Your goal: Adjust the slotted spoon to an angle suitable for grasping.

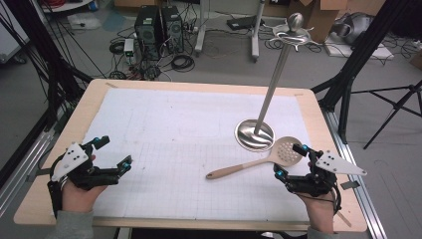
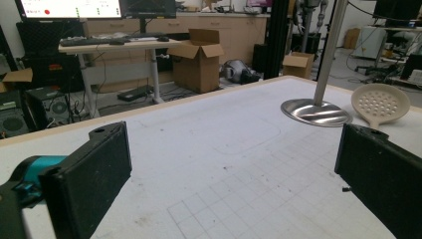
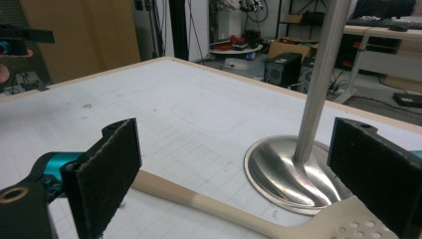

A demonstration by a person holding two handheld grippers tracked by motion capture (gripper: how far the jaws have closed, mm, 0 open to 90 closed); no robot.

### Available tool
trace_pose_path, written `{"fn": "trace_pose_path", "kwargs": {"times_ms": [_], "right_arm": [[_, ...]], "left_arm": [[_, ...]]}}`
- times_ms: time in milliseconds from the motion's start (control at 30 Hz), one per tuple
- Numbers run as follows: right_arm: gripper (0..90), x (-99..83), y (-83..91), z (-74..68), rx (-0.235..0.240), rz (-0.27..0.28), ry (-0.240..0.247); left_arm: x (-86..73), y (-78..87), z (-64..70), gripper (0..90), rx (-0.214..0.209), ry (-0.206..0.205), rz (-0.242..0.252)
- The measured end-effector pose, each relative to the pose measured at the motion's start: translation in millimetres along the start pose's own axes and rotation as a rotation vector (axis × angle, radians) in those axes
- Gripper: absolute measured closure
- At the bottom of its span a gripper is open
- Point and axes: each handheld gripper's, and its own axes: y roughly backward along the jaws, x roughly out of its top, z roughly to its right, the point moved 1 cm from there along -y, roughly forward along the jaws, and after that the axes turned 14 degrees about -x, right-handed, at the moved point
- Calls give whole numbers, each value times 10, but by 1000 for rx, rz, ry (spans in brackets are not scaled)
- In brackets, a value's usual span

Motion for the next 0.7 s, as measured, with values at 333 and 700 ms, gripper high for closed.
{"fn": "trace_pose_path", "kwargs": {"times_ms": [333,700], "right_arm": [[57,-10,-120,-49,36,-34,15],[421,-5,-284,-100,106,-72,53]], "left_arm": [[-7,36,-14,18,-1,11,4],[-19,8,-22,28,-9,17,-6]]}}
